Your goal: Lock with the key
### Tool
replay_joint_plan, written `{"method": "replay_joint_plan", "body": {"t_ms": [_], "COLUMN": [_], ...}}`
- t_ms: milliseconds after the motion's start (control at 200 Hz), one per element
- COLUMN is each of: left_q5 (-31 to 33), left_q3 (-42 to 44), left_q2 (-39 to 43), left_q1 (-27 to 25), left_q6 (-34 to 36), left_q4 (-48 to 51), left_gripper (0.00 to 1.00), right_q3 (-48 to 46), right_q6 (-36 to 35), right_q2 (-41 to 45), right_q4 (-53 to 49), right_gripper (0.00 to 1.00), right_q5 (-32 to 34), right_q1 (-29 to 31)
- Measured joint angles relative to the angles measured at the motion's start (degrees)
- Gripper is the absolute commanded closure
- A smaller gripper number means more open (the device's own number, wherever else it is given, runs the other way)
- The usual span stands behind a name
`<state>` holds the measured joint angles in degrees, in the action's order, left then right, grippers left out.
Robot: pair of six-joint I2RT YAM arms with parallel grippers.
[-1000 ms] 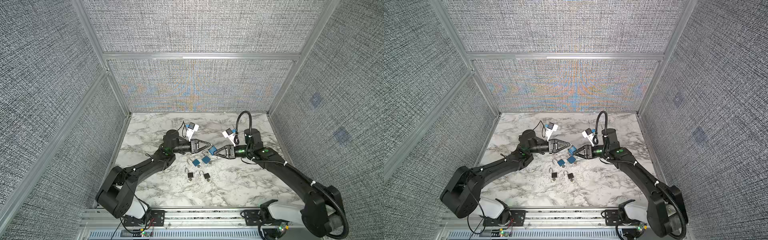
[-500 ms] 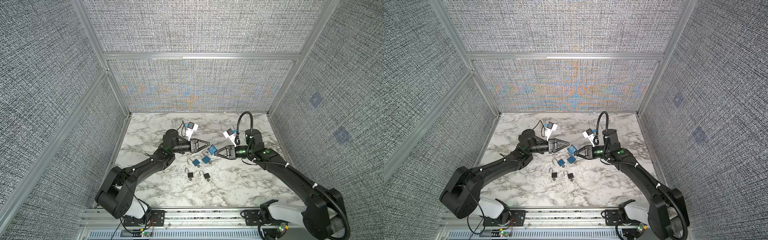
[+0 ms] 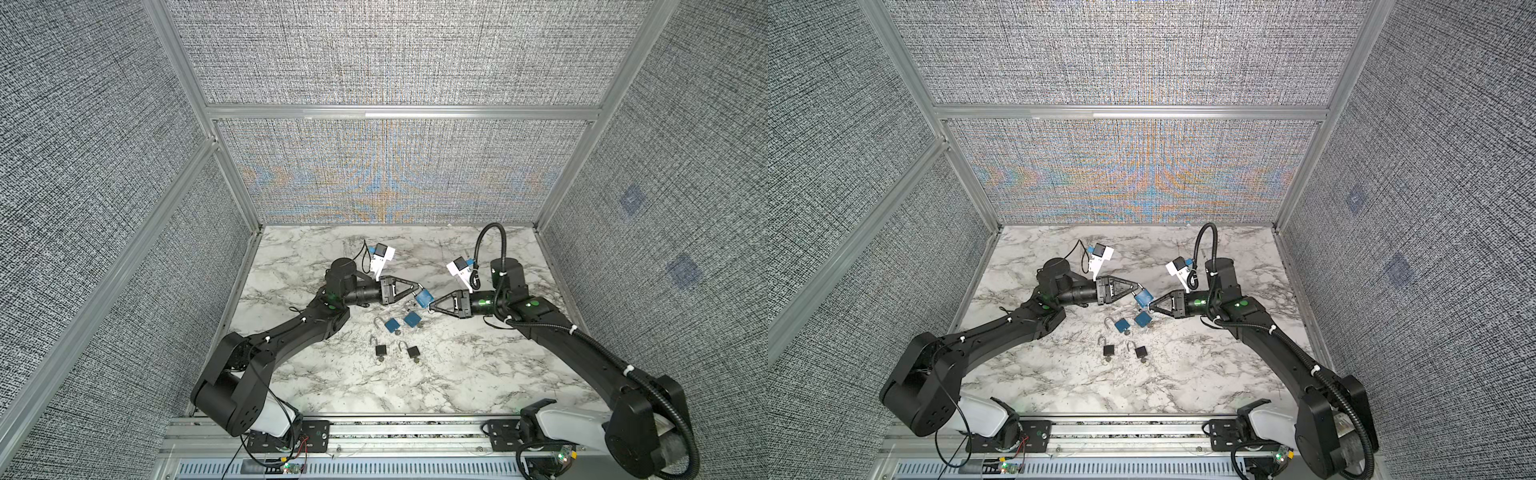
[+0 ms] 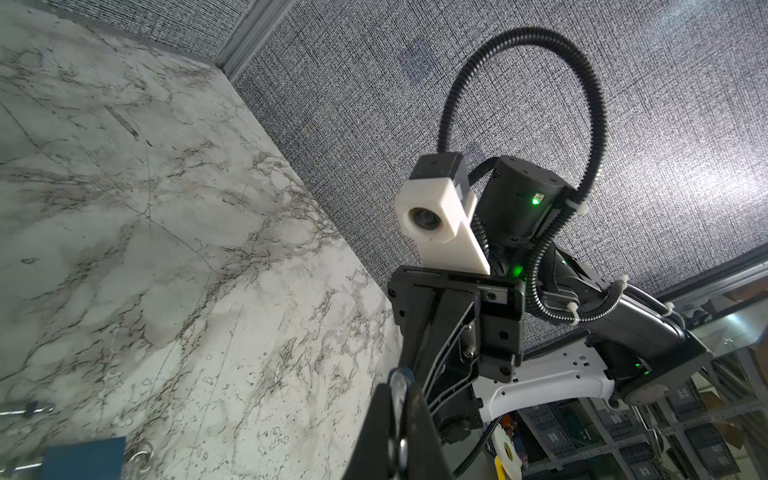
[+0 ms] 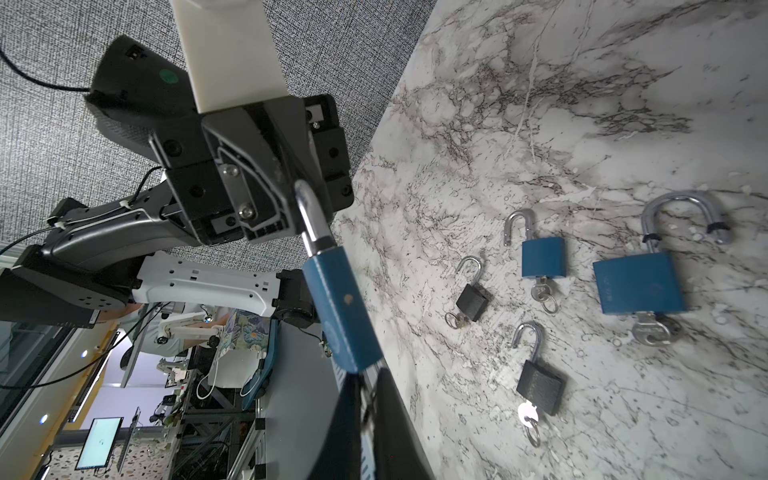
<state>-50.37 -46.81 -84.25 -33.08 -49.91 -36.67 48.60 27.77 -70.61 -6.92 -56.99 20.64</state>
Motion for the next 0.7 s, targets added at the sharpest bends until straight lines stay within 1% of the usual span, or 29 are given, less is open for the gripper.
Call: {"method": "replay_joint_plan", "body": {"t_ms": [200, 375, 530, 700], "left_q5": [0.0, -1.0, -0.6, -1.1], "left_q3": [0.0, 0.7, 0.7, 0.7], "left_q2": [0.0, 0.3, 0.9, 1.6], "left_q1": [0.5, 2.5, 4.2, 4.8], "left_q6": [0.0, -1.4, -2.2, -2.2], "left_q4": [0.5, -0.5, -1.4, -2.3], "left_gripper": [1.00, 1.00, 1.00, 1.00], "right_q3": [-1.0, -2.1, -3.1, -3.4], "right_q6": [0.3, 0.6, 0.8, 0.7], "right_q2": [-0.2, 0.3, 0.6, 1.4], "right_q4": [2.0, 3.2, 2.5, 0.8], "right_gripper": [1.00, 1.00, 1.00, 1.00], "right_q5": [-0.2, 0.2, 0.4, 1.3], "right_q1": [0.0, 0.0, -0.3, -0.8]}}
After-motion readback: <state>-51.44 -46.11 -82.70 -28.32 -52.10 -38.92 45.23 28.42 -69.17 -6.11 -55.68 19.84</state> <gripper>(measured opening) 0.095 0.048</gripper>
